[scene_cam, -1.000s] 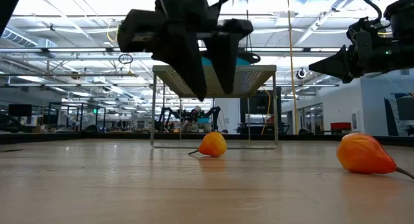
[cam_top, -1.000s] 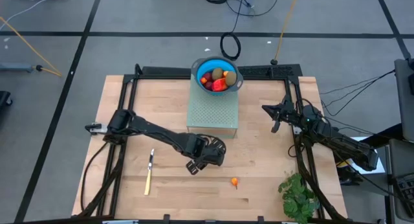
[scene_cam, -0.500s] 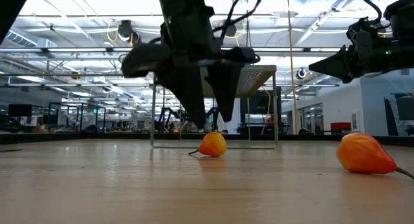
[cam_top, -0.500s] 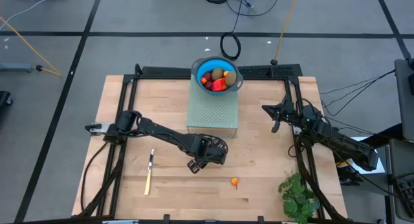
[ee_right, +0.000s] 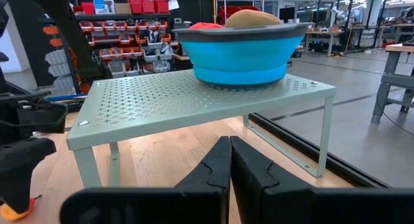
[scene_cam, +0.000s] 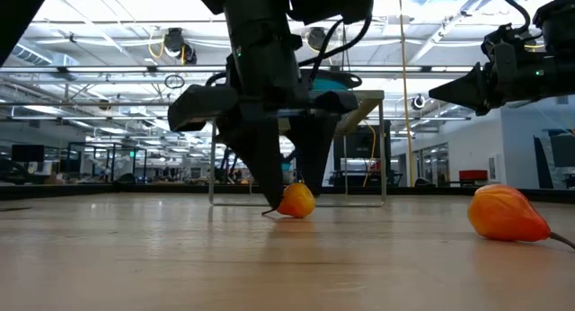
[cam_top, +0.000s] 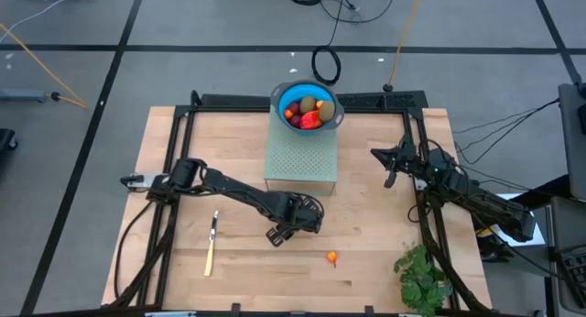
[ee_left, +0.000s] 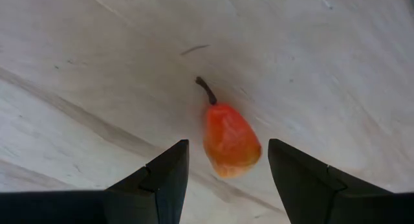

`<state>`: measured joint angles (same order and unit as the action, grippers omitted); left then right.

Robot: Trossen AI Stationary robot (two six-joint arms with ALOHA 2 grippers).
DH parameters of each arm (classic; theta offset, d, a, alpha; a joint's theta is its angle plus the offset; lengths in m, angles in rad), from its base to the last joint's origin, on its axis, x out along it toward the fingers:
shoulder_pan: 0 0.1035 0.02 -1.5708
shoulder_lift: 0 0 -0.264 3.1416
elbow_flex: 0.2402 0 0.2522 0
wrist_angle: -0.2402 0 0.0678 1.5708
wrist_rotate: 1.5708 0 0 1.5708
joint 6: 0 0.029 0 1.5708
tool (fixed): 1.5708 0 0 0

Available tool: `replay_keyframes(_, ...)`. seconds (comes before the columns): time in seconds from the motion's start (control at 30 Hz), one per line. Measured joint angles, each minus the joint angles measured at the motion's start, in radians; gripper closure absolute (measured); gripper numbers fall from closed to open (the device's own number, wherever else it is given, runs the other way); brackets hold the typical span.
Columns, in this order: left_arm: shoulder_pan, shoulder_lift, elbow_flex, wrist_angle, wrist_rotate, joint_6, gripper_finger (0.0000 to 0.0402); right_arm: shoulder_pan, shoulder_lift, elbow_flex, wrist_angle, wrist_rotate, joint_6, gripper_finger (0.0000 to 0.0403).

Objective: Pick & Place Fruit
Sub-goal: Put the peach into the blue strainer bowl on the shelf

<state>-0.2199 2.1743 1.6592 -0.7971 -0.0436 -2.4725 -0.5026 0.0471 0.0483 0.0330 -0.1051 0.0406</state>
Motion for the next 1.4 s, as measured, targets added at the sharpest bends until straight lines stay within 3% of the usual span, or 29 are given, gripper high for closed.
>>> replay_keyframes(1.1,0.005,0.042,0.002,0.042,-0.006,0.056,0.0191,0.000,0.017,0.000,0.000,0.000,0.000,0.0403)
replay_keyframes(1.2,0.005,0.042,0.001,0.041,-0.005,0.059,0.0204,0.000,0.017,0.000,0.000,0.000,0.000,0.0403)
replay_keyframes(1.4,0.004,0.042,0.001,0.037,-0.010,0.083,0.0273,0.000,0.017,0.000,0.000,0.000,0.000,0.0403)
